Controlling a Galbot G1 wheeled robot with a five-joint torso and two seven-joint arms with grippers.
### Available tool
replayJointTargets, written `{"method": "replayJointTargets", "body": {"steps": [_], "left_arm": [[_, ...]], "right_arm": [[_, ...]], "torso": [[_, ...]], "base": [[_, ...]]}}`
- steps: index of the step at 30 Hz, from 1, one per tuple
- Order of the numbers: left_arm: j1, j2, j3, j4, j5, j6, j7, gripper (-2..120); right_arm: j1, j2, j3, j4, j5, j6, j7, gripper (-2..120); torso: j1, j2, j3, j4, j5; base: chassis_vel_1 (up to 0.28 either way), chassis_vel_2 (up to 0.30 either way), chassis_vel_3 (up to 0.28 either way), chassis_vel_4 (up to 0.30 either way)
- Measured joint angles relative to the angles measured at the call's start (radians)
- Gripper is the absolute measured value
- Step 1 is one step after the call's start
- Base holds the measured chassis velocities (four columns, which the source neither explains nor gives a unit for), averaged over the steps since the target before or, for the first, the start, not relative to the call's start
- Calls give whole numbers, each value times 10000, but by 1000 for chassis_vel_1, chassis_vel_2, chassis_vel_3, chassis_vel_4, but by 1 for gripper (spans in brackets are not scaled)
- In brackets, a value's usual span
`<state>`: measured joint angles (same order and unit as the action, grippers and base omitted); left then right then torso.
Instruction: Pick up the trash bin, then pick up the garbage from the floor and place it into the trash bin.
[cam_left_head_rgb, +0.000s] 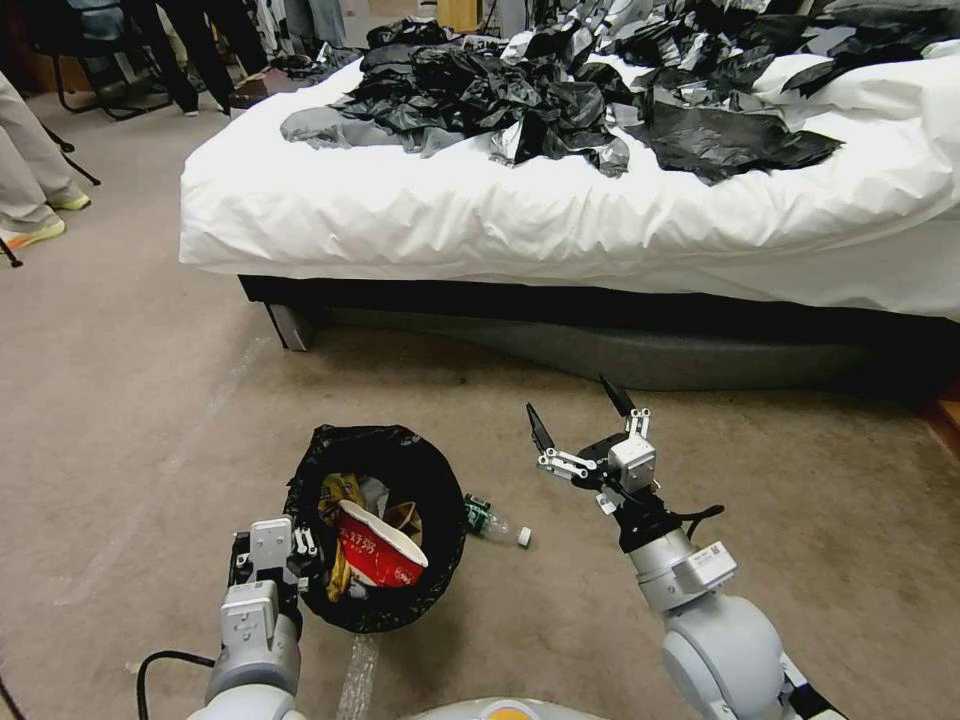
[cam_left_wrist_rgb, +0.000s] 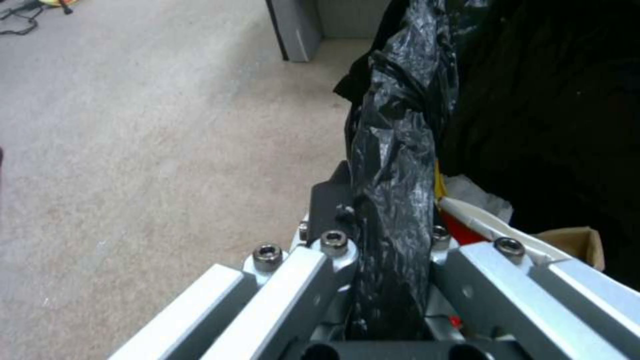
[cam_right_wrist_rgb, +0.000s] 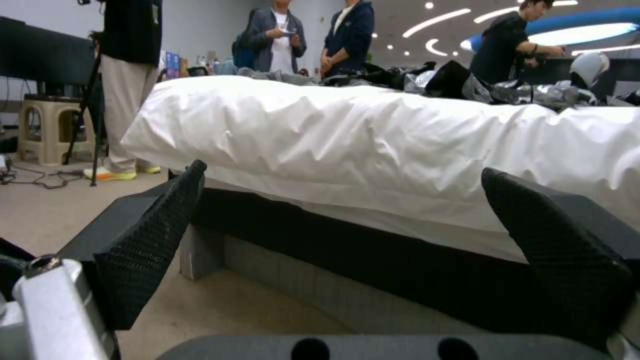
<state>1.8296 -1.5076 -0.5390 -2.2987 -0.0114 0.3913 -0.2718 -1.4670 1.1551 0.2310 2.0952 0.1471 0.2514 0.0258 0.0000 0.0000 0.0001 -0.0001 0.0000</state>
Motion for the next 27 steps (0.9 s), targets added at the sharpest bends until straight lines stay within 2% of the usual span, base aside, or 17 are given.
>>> {"method": "replayJointTargets", "body": {"steps": [5,12,18,22,27], "left_arm": [[1,-2,-6,0,-1,0,2,1],[-1,-40,-68,-71,-22,-32,15,1],[3,-68,-81,-80,-31,-49,17,1],[-18,-96,-83,-83,-41,-57,19,1],[-113,-119,-104,-83,-83,-61,19,1]], "right_arm": [[249,-308,-2,-57,148,-70,0,100],[1625,-1748,-453,-518,730,-535,-182,100],[2330,-2229,-804,-873,814,-772,-516,100],[3082,-2618,-1192,-1295,808,-986,-1009,100],[3989,-3117,-2037,-1895,551,-1350,-2108,100]], "torso": [[0,0,0,0,0],[0,-1,0,1,2],[1,0,0,3,0],[0,0,0,3,1],[1,0,0,0,0]], "base": [[0,0,0,0],[0,0,0,0],[0,0,0,0],[0,0,0,0],[0,0,0,0]]}}
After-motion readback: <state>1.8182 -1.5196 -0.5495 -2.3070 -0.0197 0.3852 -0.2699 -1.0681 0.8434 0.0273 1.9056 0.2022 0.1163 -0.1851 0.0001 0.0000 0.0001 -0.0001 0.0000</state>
